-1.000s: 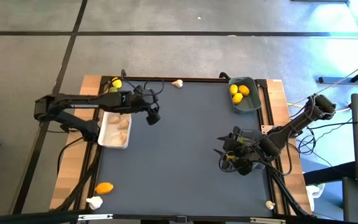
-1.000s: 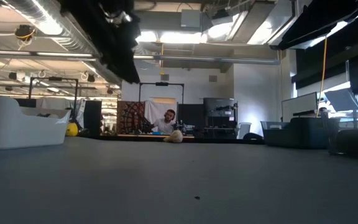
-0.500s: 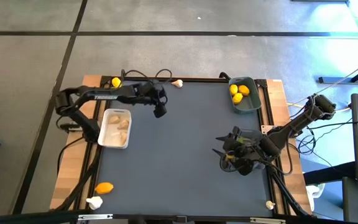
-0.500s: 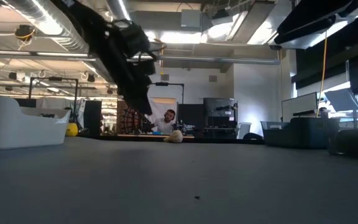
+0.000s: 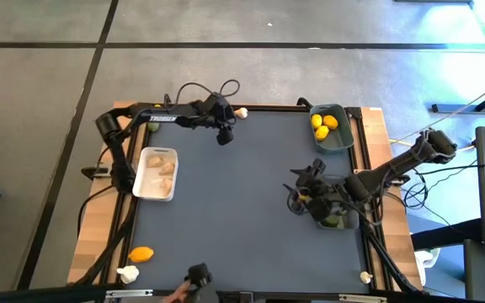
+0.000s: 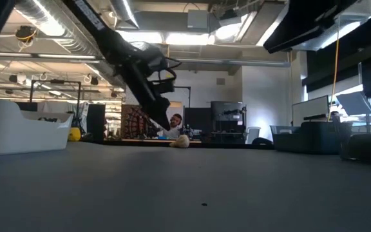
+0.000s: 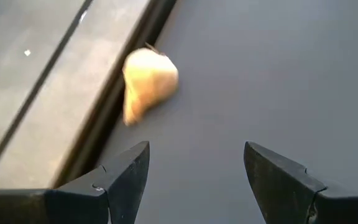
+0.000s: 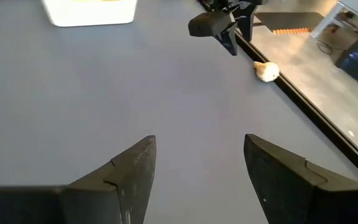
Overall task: Sort produce into baskets
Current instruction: Put the garlic into the white bin
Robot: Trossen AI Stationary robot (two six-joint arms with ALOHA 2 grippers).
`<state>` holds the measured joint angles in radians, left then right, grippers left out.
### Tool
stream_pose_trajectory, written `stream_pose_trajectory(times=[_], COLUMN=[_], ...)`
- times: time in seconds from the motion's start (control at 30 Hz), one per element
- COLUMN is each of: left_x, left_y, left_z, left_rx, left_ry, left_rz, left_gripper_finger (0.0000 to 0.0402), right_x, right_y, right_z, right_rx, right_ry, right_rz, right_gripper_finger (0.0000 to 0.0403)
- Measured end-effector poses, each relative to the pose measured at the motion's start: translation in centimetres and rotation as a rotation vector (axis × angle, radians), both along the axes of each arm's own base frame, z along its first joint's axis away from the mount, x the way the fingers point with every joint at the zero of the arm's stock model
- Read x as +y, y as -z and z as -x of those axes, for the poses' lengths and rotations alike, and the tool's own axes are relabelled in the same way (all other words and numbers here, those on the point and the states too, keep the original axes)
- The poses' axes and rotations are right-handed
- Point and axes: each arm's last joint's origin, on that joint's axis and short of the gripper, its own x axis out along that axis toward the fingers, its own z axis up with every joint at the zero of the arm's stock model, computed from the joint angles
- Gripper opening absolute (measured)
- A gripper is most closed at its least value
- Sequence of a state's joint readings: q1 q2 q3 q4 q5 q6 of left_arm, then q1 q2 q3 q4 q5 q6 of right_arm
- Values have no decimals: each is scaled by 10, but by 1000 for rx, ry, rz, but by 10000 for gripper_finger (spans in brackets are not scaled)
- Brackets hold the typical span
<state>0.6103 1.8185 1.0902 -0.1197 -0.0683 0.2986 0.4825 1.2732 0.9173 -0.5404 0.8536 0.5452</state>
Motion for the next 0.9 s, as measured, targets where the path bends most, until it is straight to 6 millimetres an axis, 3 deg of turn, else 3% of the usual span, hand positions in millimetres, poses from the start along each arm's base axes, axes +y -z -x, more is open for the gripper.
stream_pose_trajectory(times=[0.37,0.77,0.9], left_x=[56,86,91], left_y=[13,41,45], left_z=[-22,-23,-20], left_rx=[55,33,3], left_ry=[32,103,134], left_rz=[-81,-2,33], left_gripper_finger=[258,257,237], right_x=[-27,-30,-30], right_y=[0,-3,-4], right_z=[-10,-15,-15], right_rx=[1,-58,-63], right_ry=[114,134,134], right_rz=[1,-22,-24], right_gripper_finger=[241,241,241])
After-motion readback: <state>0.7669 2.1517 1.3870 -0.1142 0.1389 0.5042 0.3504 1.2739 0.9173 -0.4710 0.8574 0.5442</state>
